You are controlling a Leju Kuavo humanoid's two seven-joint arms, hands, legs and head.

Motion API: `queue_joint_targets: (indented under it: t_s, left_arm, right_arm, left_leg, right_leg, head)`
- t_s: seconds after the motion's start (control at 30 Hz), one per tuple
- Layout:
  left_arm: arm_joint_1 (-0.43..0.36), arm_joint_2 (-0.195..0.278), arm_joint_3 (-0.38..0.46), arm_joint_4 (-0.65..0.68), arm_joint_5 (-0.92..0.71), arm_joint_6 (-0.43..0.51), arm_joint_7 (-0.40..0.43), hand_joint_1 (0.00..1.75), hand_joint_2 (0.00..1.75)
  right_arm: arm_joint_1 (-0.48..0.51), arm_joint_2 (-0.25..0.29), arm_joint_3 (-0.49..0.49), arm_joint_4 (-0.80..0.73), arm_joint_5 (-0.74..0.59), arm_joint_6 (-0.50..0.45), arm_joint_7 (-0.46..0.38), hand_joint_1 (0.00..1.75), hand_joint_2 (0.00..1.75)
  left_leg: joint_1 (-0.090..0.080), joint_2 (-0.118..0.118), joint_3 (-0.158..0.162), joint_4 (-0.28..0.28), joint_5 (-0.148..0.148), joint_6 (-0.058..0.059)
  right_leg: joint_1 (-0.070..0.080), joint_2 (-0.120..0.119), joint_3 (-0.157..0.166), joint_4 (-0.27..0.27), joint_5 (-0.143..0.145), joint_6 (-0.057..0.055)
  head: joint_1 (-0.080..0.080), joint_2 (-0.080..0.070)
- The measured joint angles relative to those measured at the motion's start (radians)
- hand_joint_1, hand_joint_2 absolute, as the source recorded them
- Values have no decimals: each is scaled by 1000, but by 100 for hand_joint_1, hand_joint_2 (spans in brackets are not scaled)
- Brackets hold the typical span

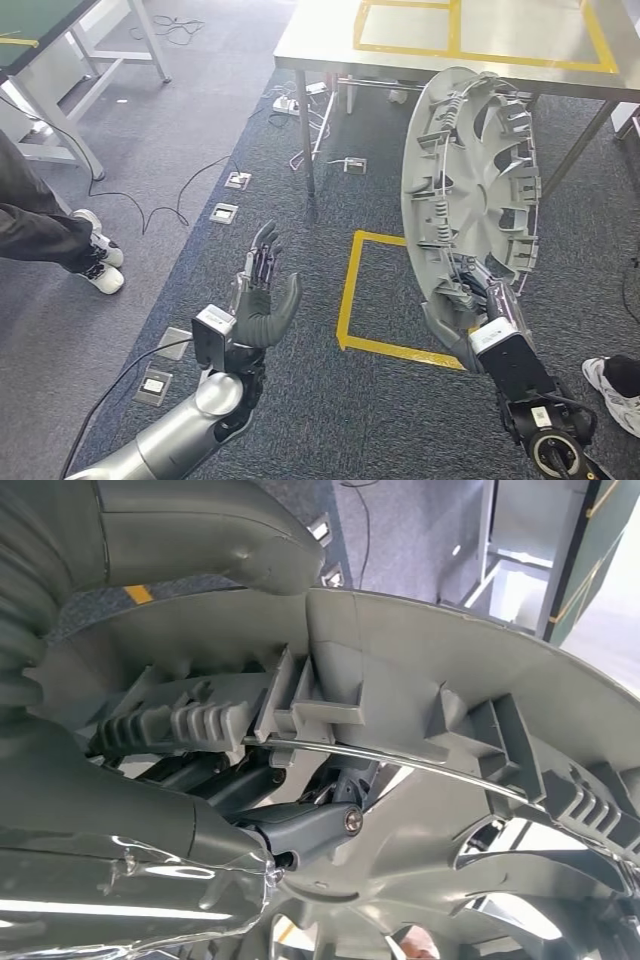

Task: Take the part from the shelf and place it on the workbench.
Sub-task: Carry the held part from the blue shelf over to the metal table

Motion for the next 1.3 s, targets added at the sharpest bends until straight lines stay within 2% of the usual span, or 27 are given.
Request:
queue_joint_targets:
  t_s: [0.1, 0.2, 0.27, 0.33, 0.37, 0.4, 0.43, 0.47, 0.5, 0.53, 0.57, 0.63, 0.7, 0.73, 0.77, 0.83, 0.87, 0.9, 0.93, 1.0, 1.03, 1.07, 1.1, 1.13, 1.2, 1.23, 1.3]
  left_arm:
    - [-1, 2, -1, 0, 4, 0, 0, 0, 175]
    - [-3, 2, -3, 0, 8, -1, -1, 0, 175]
    - [-6, 2, -3, 0, 11, -2, -1, 0, 175]
    - [-6, 2, -5, 0, 13, -2, -1, 0, 175]
    - [-5, 2, -5, 1, 14, -2, -1, 0, 175]
    - [-4, 2, -6, 1, 14, -2, -1, 0, 175]
    - [-4, 2, -6, 2, 15, -3, -1, 0, 175]
    - [-4, 2, -6, 2, 15, -3, -1, 0, 175]
    - [-5, 2, -6, 2, 15, -3, -1, 0, 175]
    - [-5, 2, -6, 2, 15, -3, -1, 0, 175]
    - [-6, 2, -6, 2, 16, -3, -2, 0, 175]
    - [-6, 2, -7, 3, 16, -3, -2, 0, 175]
    - [-7, 3, -7, 3, 16, -3, -3, 0, 175]
    - [-8, 3, -7, 2, 16, -3, -3, 0, 175]
    - [-10, 3, -7, 2, 16, -3, -4, 0, 175]
    - [-10, 3, -7, 3, 17, -5, -5, 0, 175]
    - [-9, 3, -7, 4, 18, -7, -5, 0, 175]
    - [-8, 3, -7, 5, 20, -8, -5, 0, 175]
    - [-8, 3, -7, 6, 21, -9, -5, 0, 175]
    - [-9, 4, -7, 8, 22, -9, -7, 0, 175]
    - [-9, 4, -7, 8, 23, -9, -8, 0, 175]
    - [-11, 4, -8, 8, 23, -9, -9, 0, 175]
    - [-13, 4, -8, 8, 23, -9, -10, 0, 175]
    - [-14, 4, -8, 8, 23, -9, -10, 0, 175]
    - [-15, 4, -8, 8, 23, -9, -11, 0, 175]
    - [-15, 3, -9, 8, 23, -9, -12, 0, 175]
    - [-14, 3, -10, 10, 23, -10, -12, 0, 175]
  right_arm:
    - [0, 0, 0, 1, -2, -2, -1, 175, 175]
    - [1, 0, -1, -1, -5, -9, 0, 175, 175]
    - [0, 0, -1, -2, -7, -11, -1, 175, 175]
    - [0, 0, -1, -1, -8, -15, -2, 175, 175]
    - [1, 0, 0, -1, -8, -17, -3, 175, 175]
    - [3, 0, 0, -1, -9, -19, -3, 175, 175]
    - [4, 0, 1, -1, -9, -19, -2, 175, 175]
    - [4, 0, 1, -1, -9, -19, -2, 175, 175]
    - [4, 0, 2, 0, -9, -19, -2, 175, 175]
    - [3, -1, 2, 0, -9, -19, -3, 175, 175]
    - [2, -1, 2, 0, -9, -19, -4, 175, 175]
    - [2, -1, 2, 0, -9, -19, -3, 175, 175]
    - [5, -2, 2, 1, -10, -20, 0, 175, 175]
    - [6, -3, 1, 1, -11, -21, 0, 175, 175]
    - [7, -3, 1, 1, -12, -22, 0, 175, 175]
    - [7, -3, 1, 2, -13, -23, -2, 175, 175]
    - [9, -3, 1, 2, -13, -24, -3, 175, 175]
    - [12, -3, 1, 3, -14, -24, -3, 175, 175]
    - [14, -3, 2, 4, -15, -24, -3, 175, 175]
    - [15, -3, 1, 5, -15, -25, -3, 175, 175]
    - [14, -3, 1, 5, -15, -25, -3, 175, 175]
    - [12, -3, 1, 5, -15, -26, -4, 175, 175]
    - [10, -3, 1, 5, -15, -27, -5, 175, 175]
    - [9, -3, 1, 5, -15, -28, -5, 175, 175]
    - [10, -4, 1, 5, -15, -27, -4, 175, 175]
    - [9, -4, 1, 6, -15, -27, -4, 175, 175]
    - [9, -4, 2, 8, -15, -27, -4, 175, 175]
  left_leg:
    - [-5, 0, -1, 3, -5, 9]
    - [7, 5, 28, -33, 0, 18]
    - [16, 9, 53, -54, 2, 21]
    - [18, 11, 62, -55, -5, 20]
    - [20, 11, 66, -53, -10, 17]
    - [23, 10, 71, -51, -16, 13]
    - [27, 9, 77, -47, -24, 7]
    - [31, 8, 83, -40, -34, 0]
    - [33, 6, 86, -32, -44, -8]
    - [32, 4, 85, -22, -53, -16]
    - [31, 3, 82, -15, -59, -23]
    - [30, 0, 76, -10, -63, -33]
    - [32, 12, 71, 5, -74, -42]
    - [32, 23, 52, 42, -89, -45]
    - [32, 34, 18, 101, -108, -47]
    - [30, 43, -81, 250, -147, -47]
    - [29, 43, -121, 299, -147, -44]
    - [27, 43, -144, 309, -126, -38]
    - [23, 43, -144, 277, -83, -28]
    - [9, 46, -102, 143, 16, 1]
    - [1, 49, -78, 86, 44, 14]
    - [-7, 51, -60, 46, 51, 26]
    - [-13, 53, -49, 24, 41, 34]
    - [-16, 53, -38, 5, 34, 36]
    - [-9, 50, -12, -27, 22, 36]
    - [-4, 47, 2, -35, 18, 36]
    - [0, 44, 30, -44, 4, 37]
  right_leg:
    - [-3, 0, 2, -6, 1, 5]
    - [3, -1, 9, -4, -9, 12]
    - [0, -4, -31, 85, -50, 18]
    - [-6, -5, -108, 228, -101, 27]
    - [-10, -5, -136, 270, -105, 31]
    - [-14, -6, -145, 272, -89, 36]
    - [-19, -7, -133, 232, -54, 42]
    - [-24, -7, -105, 160, -8, 49]
    - [-27, -4, -75, 95, 22, 56]
    - [-29, 0, -49, 42, 38, 56]
    - [-29, 4, -35, 15, 40, 53]
    - [-27, 8, -28, 13, 23, 31]
    - [-26, 7, -22, 15, 14, 13]
    - [-26, 5, -17, 13, 9, 5]
    - [-25, 4, -12, 12, 4, -2]
    - [-20, 1, -1, 12, -9, -11]
    - [-17, 0, 7, 12, -16, -13]
    - [-12, 0, 18, 12, -25, -15]
    - [-8, -1, 32, 11, -34, -16]
    - [-2, -2, 58, 7, -54, -17]
    - [0, -3, 68, 3, -61, -15]
    - [-2, -4, 74, -4, -65, -11]
    - [-3, -6, 77, -10, -65, -6]
    - [-4, -7, 86, -15, -64, 0]
    - [-5, -10, 80, 3, -64, 7]
    - [-5, -10, 62, 38, -71, 9]
    - [-7, -10, -7, 164, -106, 13]
  head:
    - [-1, 0]
    - [-1, 0]
    - [6, 0]
    - [13, 0]
    - [13, 0]
    - [13, 0]
    - [13, 0]
    - [14, 0]
    - [18, 0]
    - [22, 0]
    - [23, 0]
    - [20, 0]
    - [13, 0]
    - [9, 0]
    - [5, 0]
    - [-4, 0]
    - [-7, 0]
    - [-10, 0]
    - [-14, 0]
    - [-14, 0]
    - [-9, 0]
    - [-7, 0]
    - [-6, 0]
    - [-9, 0]
    - [-13, 0]
    - [-10, 0]
    - [-3, 0]
